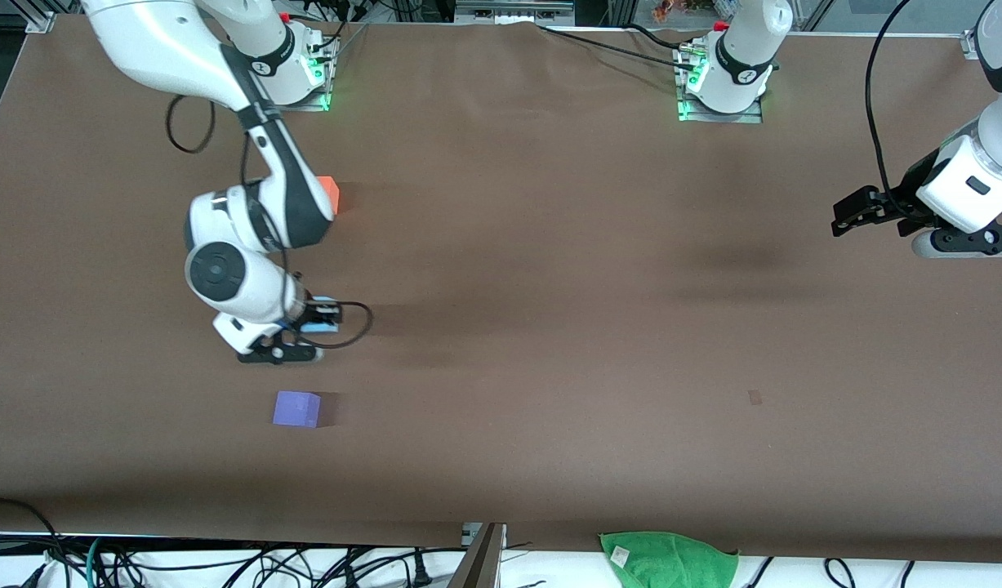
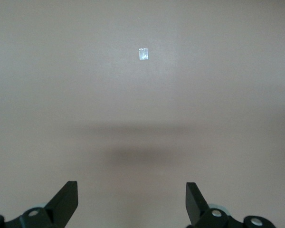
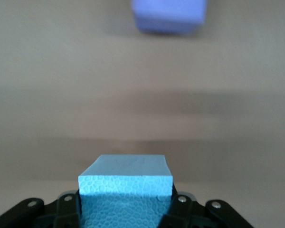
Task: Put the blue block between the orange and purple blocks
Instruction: 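Carry the blue cube with the right gripper toward the orange cube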
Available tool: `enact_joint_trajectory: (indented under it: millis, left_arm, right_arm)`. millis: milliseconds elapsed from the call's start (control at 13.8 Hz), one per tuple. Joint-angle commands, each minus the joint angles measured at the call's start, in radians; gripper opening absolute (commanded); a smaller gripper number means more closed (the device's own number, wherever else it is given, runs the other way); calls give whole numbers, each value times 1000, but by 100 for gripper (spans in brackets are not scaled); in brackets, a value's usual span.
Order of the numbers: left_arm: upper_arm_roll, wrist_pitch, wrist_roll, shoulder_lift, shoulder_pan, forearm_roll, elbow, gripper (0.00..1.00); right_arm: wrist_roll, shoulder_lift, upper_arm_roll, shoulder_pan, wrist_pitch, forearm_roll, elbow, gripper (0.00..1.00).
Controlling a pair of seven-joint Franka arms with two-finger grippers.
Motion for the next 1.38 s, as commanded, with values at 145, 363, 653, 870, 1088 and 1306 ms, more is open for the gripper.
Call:
enact_joint_trajectory:
  millis: [145,363,653,870,1088,1306]
  left_arm:
    - [0,-15,-3,-5,-6,19,9,100]
    - [0,-15,-2,-5,-6,19,9,100]
    - [0,-18,0,-5,-6,19,9,100]
    - [0,-30,0,-5,-6,19,9,100]
    - [0,-32,2,-5,-6,19,9,100]
    - [0,-33,2,-5,-5,19,9,100]
  right_arm:
    - [3,-75,7,8,300,22,-295,7]
    - [3,-68,6,5,316,22,-297,12]
    - [-9,-61,6,-21,317,22,-294,29]
    - [-16,-48,6,-34,335,21,-294,29]
    - [-3,-48,6,-34,333,21,-289,99]
    - [-14,-83,9,-32,304,18,-262,100]
